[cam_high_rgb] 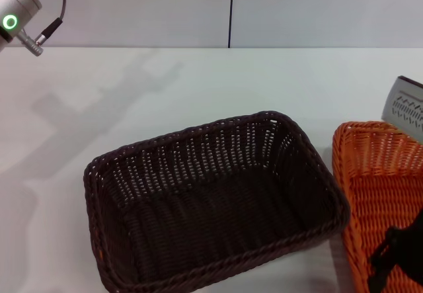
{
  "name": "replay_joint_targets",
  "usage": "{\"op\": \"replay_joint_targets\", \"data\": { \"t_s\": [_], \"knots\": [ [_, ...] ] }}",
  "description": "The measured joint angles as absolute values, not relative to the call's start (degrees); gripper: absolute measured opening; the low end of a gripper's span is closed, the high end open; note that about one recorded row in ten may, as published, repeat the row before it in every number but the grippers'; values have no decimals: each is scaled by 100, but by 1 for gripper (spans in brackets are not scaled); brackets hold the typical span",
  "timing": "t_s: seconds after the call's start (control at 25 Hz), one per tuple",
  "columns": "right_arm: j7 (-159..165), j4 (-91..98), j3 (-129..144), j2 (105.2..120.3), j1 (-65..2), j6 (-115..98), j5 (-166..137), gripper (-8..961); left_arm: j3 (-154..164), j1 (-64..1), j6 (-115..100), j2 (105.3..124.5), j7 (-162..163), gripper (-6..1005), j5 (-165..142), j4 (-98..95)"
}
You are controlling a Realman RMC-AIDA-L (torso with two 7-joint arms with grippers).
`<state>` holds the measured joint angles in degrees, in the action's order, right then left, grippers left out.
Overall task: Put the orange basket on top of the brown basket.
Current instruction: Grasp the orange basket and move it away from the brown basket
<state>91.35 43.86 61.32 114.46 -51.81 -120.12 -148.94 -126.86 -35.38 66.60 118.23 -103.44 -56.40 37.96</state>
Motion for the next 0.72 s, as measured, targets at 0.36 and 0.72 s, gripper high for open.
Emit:
{"op": "replay_joint_targets", "data": {
  "t_s": [0.36,0.72],
  "knots": [
    [9081,4949,5383,11209,-5241,-12356,-14599,798,-12751,-3481,6653,11821,-10344,864,-5644,3737],
    [9127,6057,4016,10674,-4999,-11252,-14695,798,-12808,-3471,6656,11821,-10344,864,-5643,3727]
  ]
}}
